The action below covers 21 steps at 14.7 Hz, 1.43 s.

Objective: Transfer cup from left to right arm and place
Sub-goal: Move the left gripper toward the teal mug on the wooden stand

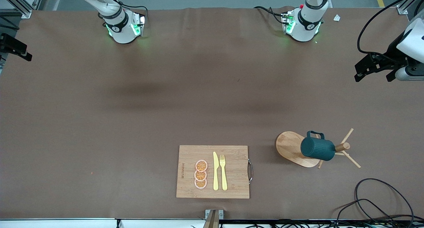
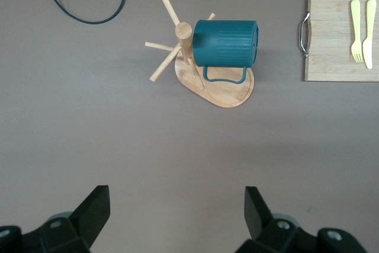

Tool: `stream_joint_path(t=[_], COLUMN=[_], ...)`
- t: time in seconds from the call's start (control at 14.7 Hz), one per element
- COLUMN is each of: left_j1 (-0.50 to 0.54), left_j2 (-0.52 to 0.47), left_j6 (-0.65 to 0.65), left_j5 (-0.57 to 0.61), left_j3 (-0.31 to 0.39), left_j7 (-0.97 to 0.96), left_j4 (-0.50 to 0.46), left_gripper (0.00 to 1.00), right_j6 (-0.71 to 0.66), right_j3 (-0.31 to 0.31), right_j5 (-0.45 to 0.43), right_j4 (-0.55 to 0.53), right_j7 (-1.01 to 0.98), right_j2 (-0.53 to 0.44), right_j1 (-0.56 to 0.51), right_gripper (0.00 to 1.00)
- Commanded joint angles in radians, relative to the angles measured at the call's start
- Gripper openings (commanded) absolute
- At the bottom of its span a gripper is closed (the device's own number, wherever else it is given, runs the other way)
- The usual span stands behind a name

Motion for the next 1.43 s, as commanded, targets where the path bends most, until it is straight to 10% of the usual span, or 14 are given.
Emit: stream_joint_path(t=[0.0, 0.68, 1.36], left_j1=[0.003, -0.006, -0.012], left_j2=[-0.001, 0.049, 0.273], left_j6=[0.002, 0.000, 0.026], left_j5=[0.002, 0.034, -0.033], left_j3=[0.000, -0.007, -0.007], left_j7=[0.017, -0.010, -0.847], left_j4=[0.000, 0.003, 0.117], left_gripper=[1.00, 1.00, 0.99], right_j6=[-0.001, 0.002, 0.004], right_j3=[-0.001, -0.001, -0.001], right_j5=[0.012, 0.012, 0.012], right_j4=[-0.017, -0.018, -0.018], right_j7=[0.000, -0.001, -0.001], right_j2=[-0.016, -0.014, -0.013], right_j1=[0.004, 0.004, 0.004], right_gripper=[1.00, 1.00, 1.00])
